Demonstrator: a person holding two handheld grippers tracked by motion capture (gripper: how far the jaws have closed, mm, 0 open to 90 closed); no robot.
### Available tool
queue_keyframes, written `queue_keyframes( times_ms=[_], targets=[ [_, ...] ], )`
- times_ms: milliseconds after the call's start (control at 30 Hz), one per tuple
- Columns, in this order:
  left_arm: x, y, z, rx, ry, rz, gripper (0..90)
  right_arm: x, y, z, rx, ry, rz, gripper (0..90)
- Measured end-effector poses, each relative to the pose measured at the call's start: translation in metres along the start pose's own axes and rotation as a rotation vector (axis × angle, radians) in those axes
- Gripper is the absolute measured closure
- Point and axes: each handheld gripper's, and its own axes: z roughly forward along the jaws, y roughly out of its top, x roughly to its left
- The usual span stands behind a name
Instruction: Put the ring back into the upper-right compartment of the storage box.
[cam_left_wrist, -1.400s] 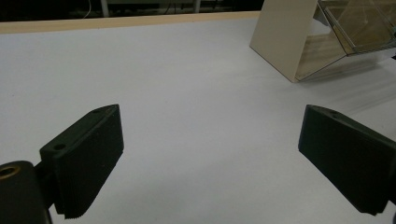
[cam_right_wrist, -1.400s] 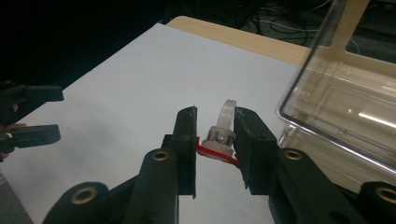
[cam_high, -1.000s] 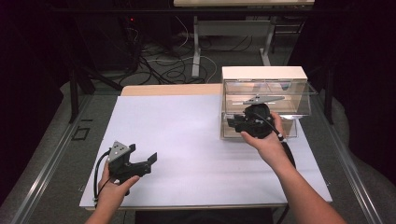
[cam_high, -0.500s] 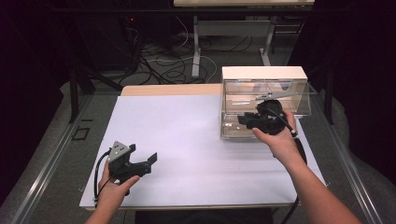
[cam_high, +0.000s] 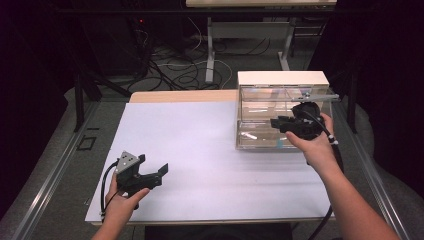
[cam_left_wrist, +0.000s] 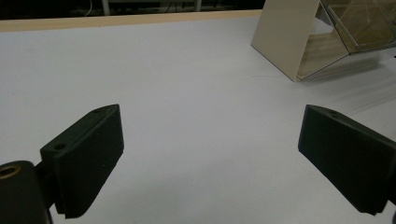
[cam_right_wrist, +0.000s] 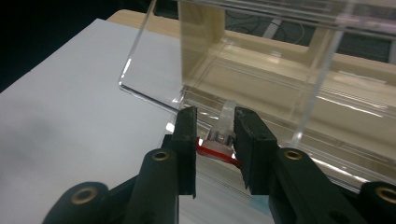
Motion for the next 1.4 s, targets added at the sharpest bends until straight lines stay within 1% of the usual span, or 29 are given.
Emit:
queue_keyframes(
  times_ms=[400, 433, 500, 667, 800, 833, 967, 1033, 1100, 1333, 1367, 1400],
  targets=[
    [0.000, 0.000, 0.000, 0.001, 0.000, -0.002, 6.9, -0.024, 0.000, -0.011, -0.012, -0.061, 0.038, 70.6],
    [0.000, 0.000, 0.000, 0.002, 0.000, -0.003, 6.9, -0.027, 0.000, -0.012, -0.016, -0.072, 0.041, 70.7],
    [0.000, 0.000, 0.001, 0.002, 0.000, -0.004, 6.9, -0.028, 0.000, -0.013, -0.014, -0.073, 0.048, 70.7],
    [0.000, 0.000, 0.001, 0.002, 0.000, -0.004, 6.9, -0.037, 0.002, -0.014, -0.017, -0.093, 0.060, 70.7],
    [0.000, 0.000, 0.001, 0.002, 0.001, -0.004, 6.9, -0.042, 0.004, -0.013, -0.025, -0.110, 0.072, 70.7],
    [0.000, 0.000, 0.001, 0.000, 0.000, -0.005, 6.9, -0.044, 0.004, -0.013, -0.018, -0.111, 0.069, 70.6],
    [0.000, 0.000, 0.001, -0.001, 0.000, -0.005, 6.9, -0.048, 0.005, -0.011, -0.019, -0.123, 0.080, 70.7],
    [0.000, 0.000, 0.001, 0.003, 0.001, -0.004, 6.9, -0.052, 0.005, -0.009, -0.017, -0.137, 0.083, 70.7],
    [0.000, 0.000, 0.001, 0.003, 0.001, -0.003, 6.9, -0.054, 0.006, -0.009, -0.011, -0.137, 0.089, 70.7],
    [0.000, 0.000, 0.001, 0.000, 0.000, -0.005, 6.9, -0.063, 0.007, -0.005, -0.003, -0.161, 0.100, 70.6],
    [0.000, 0.000, 0.001, 0.000, -0.001, -0.004, 6.9, -0.063, 0.007, -0.005, -0.001, -0.165, 0.113, 70.6],
    [0.000, 0.000, 0.001, 0.001, -0.001, -0.004, 6.9, -0.066, 0.007, -0.004, 0.001, -0.164, 0.106, 70.6]
  ],
)
